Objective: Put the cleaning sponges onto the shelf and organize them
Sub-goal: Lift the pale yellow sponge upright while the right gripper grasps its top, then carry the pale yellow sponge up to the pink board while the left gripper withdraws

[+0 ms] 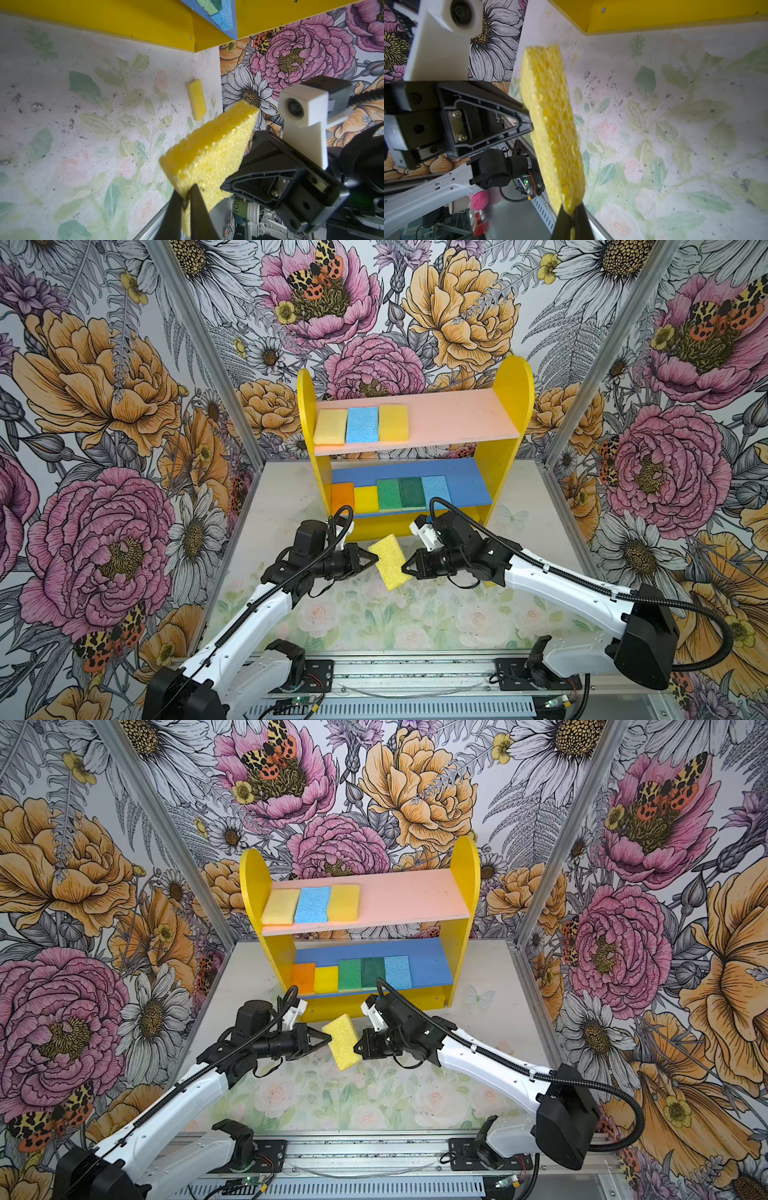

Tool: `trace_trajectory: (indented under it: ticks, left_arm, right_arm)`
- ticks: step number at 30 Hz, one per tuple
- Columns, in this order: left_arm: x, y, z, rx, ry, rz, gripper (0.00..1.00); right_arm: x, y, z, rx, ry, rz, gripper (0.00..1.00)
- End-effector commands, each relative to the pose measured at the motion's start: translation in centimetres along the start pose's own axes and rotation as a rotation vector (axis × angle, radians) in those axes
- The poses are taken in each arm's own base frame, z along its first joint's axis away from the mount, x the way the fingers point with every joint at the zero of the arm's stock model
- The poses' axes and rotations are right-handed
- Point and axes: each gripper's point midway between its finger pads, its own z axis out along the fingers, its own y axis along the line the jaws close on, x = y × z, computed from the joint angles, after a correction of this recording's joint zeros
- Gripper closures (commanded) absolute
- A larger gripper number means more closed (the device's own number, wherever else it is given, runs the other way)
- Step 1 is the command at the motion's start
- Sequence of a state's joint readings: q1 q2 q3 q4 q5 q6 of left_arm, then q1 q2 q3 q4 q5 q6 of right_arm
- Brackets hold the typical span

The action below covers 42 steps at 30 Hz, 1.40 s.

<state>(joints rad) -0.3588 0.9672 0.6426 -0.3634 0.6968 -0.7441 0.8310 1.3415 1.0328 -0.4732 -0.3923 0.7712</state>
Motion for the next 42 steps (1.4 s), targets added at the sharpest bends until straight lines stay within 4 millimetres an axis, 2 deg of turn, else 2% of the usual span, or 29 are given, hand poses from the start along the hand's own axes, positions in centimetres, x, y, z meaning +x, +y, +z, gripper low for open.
trace_trajectory:
  ticks: [1, 3, 6, 8, 11, 14, 17, 20, 21, 24, 26, 30, 36, 42]
  left_arm:
    - [-0.7, -1.6, -1.1, 0.037, -0.026, 0.011, 0.51]
    - [-0.8, -2.0, -1.8, 0.04, -0.042, 0.021, 0.28]
    - [-1.3, -2.5, -3.7, 0.036, -0.105, 0.052, 0.02]
    - [-2.1, -2.4, -5.8, 0.004, -0.198, 0.076, 0.01]
    - [-3.3, -1.7, -9.9, -0.099, -0.401, 0.126, 0.01]
    - [-3.6, -1.1, -13.4, -0.207, -0.556, 0.181, 0.01]
    - [-3.6, -0.5, -15.3, -0.298, -0.621, 0.237, 0.01]
    - [-3.9, 0.2, -15.4, -0.357, -0.615, 0.277, 0.01]
    - [-4.1, 0.4, -15.3, -0.365, -0.613, 0.277, 0.01]
    - [-4.6, 0.8, -15.1, -0.384, -0.595, 0.281, 0.01]
    - [-5.0, 0.2, -15.1, -0.382, -0.581, 0.312, 0.01]
    - [-5.4, -0.7, -15.1, -0.377, -0.561, 0.378, 0.01]
    - [-4.9, -0.4, -13.1, -0.295, -0.505, 0.387, 0.01]
    - [-5.1, 0.2, -11.7, -0.264, -0.445, 0.364, 0.01]
  right_arm:
    - [-1.3, 0.6, -1.4, 0.006, -0.083, -0.018, 1.0]
    - [-1.8, 1.0, -2.1, 0.002, -0.113, -0.025, 1.0]
    - [-2.7, 2.1, -3.7, -0.017, -0.165, -0.04, 1.0]
    - [-3.4, 3.2, -5.1, -0.036, -0.2, -0.061, 1.0]
    - [-4.5, 4.8, -7.5, -0.052, -0.241, -0.102, 1.0]
    - [-5.7, 7.1, -10.5, -0.067, -0.287, -0.137, 1.0]
    - [-7.5, 10.0, -14.2, -0.098, -0.362, -0.182, 1.0]
    - [-9.6, 12.2, -17.5, -0.102, -0.44, -0.209, 1.0]
    - [-11.0, 12.6, -18.9, -0.097, -0.477, -0.215, 0.99]
    - [-14.0, 13.4, -21.3, -0.095, -0.546, -0.215, 0.98]
    - [-15.9, 13.8, -22.4, -0.098, -0.579, -0.209, 1.0]
    - [-19.6, 13.5, -23.5, -0.072, -0.614, -0.206, 1.0]
    - [-24.3, 11.6, -23.3, -0.069, -0.62, -0.17, 1.0]
    - [-27.0, 8.4, -23.4, -0.022, -0.632, -0.115, 1.0]
